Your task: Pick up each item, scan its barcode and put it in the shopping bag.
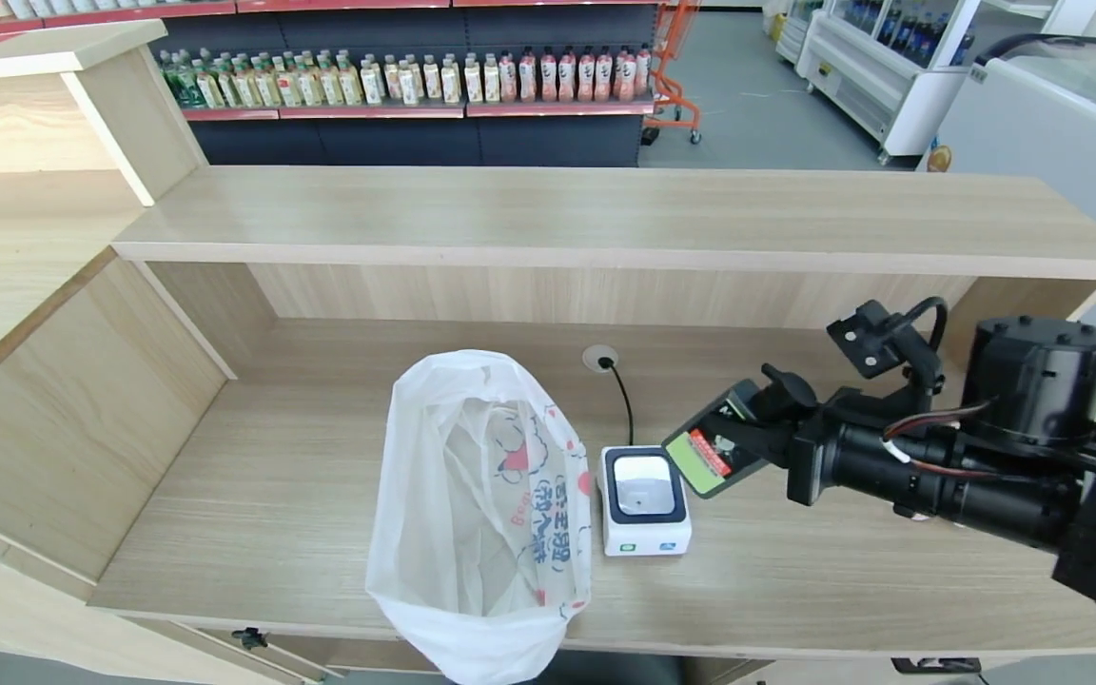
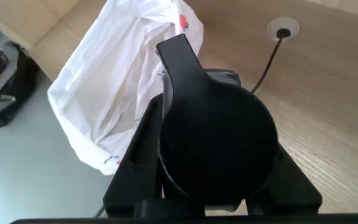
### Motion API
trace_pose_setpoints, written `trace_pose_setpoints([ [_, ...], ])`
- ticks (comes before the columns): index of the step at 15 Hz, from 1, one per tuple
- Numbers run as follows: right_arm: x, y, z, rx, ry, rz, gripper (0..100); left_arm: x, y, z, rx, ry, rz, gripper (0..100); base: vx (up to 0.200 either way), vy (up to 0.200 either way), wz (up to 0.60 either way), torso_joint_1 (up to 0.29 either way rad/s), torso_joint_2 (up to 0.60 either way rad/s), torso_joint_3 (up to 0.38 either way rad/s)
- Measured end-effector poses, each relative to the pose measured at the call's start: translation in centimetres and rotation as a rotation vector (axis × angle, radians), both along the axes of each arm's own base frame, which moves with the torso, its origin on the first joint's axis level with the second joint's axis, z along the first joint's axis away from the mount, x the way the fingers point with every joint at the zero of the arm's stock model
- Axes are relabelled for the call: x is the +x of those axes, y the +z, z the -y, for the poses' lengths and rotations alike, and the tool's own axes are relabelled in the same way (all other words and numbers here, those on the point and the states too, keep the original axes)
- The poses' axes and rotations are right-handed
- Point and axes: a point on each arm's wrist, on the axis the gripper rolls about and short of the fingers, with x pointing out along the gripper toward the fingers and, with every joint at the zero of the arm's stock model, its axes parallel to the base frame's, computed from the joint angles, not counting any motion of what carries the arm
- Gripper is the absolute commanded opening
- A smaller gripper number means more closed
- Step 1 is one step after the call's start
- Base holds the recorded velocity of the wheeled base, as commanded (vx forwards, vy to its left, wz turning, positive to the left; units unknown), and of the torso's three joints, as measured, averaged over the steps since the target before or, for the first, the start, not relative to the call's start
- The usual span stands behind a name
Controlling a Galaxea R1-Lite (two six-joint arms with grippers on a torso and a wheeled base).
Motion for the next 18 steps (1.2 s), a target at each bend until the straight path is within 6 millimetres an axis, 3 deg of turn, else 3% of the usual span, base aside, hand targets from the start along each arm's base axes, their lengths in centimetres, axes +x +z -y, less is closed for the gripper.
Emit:
trace_pose_setpoints([
  [3, -2.7, 1.5, -0.6, -0.191, -0.03, 0.194, 0, 0.0, 0.0, 0.0, 0.0, 0.0, 0.0, 100, -0.133, 0.0, 0.0, -0.005, 0.0, 0.006],
  [5, -3.4, 2.0, -1.1, -0.213, -0.046, 0.228, 0, 0.0, 0.0, 0.0, 0.002, 0.0, 0.0, 100, 0.0, 0.0, 0.0, 0.0, 0.0, 0.0],
  [10, -2.3, 4.2, -4.7, -0.114, 0.001, 0.263, 0, 0.0, 0.0, 0.0, 0.003, 0.0, 0.0, 100, 0.0, 0.2, 0.0, 0.011, 0.01, 0.005],
  [15, -0.9, 3.6, -6.6, -0.049, 0.014, 0.171, 0, 0.0, 0.0, 0.0, 0.001, 0.0, 0.0, 100, 0.0, 0.2, 0.0, 0.002, 0.01, 0.003],
  [18, 1.0, 2.1, -6.2, -0.052, -0.018, 0.105, 0, 0.0, 0.0, 0.0, 0.0, 0.0, 0.0, 100, 0.0, 0.133, 0.0, 0.0, 0.0, 0.002],
])
